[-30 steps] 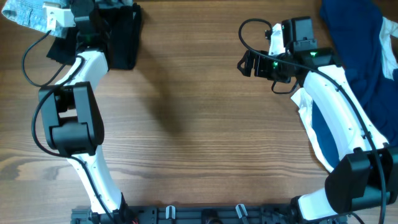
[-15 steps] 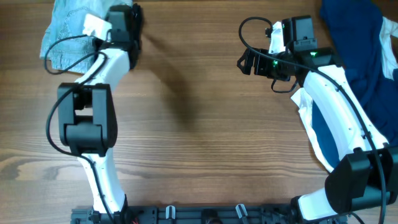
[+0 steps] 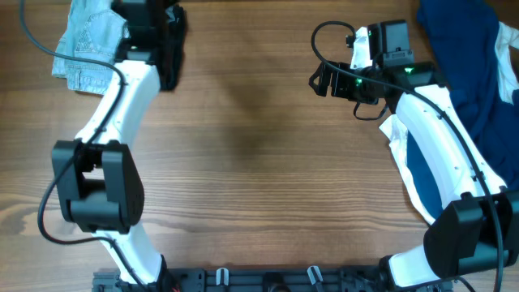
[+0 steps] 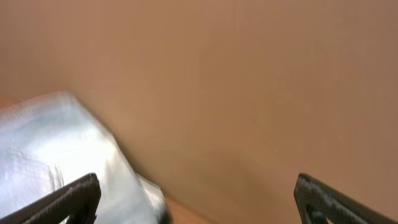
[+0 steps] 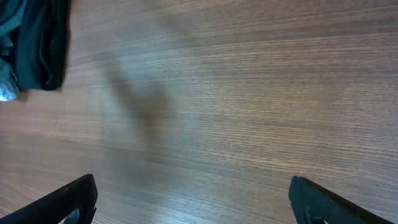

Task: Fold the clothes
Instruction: 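Lower the shorts onto the black garment and open the left gripper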

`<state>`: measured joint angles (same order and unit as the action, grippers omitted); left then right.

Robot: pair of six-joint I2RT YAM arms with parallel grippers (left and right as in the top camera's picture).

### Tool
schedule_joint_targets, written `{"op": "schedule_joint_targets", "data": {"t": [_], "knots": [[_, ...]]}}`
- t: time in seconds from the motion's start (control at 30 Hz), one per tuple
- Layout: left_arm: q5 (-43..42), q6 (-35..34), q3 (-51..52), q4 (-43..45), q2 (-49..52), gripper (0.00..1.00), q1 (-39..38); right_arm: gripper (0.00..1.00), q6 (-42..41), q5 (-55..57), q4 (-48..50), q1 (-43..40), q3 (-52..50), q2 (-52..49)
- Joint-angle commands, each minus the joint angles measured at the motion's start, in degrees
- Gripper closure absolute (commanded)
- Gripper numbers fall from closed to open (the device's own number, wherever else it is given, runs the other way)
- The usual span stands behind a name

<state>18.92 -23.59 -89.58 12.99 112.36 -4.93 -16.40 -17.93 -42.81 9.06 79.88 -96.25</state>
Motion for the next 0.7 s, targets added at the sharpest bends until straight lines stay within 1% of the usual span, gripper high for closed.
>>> {"op": "schedule_joint_targets", "data": {"t": [0.0, 0.1, 0.17, 0.23, 0.4, 0.5, 0.6, 0.67], "knots": [[-0.1, 15.0, 0.0, 10.0, 6.8, 0.0, 5.7, 0.0, -0.3, 0.0, 0.0, -0.1, 1.2, 1.0], [-3.1, 15.7, 0.0, 18.6, 12.7, 0.0, 9.3, 0.0, -0.3, 0.0, -0.3, -0.1, 1.2, 1.0], [-3.9, 15.7, 0.0, 19.3, 15.5, 0.0, 10.4, 0.0, -0.3, 0.0, -0.5, -0.1, 1.2, 1.0], [-3.9, 15.7, 0.0, 16.7, 18.1, 0.0, 10.6, 0.0, -0.3, 0.0, -0.8, -0.1, 1.2, 1.0], [-4.0, 15.7, 0.0, 3.4, 24.0, 0.0, 8.5, 0.01, -0.3, 0.0, -0.4, -0.1, 1.2, 1.0], [-3.9, 15.7, 0.0, -0.1, 28.2, 0.0, 6.0, 0.0, -0.3, 0.0, -0.1, -0.1, 1.2, 1.0], [-3.9, 15.7, 0.0, -1.1, 31.3, 0.0, 3.3, 0.0, -0.3, 0.0, -0.1, -0.1, 1.2, 1.0], [-2.0, 15.8, 0.0, -1.1, 31.9, 0.0, 1.7, 0.01, -0.3, 0.0, -0.1, -0.1, 1.2, 1.0]]}}
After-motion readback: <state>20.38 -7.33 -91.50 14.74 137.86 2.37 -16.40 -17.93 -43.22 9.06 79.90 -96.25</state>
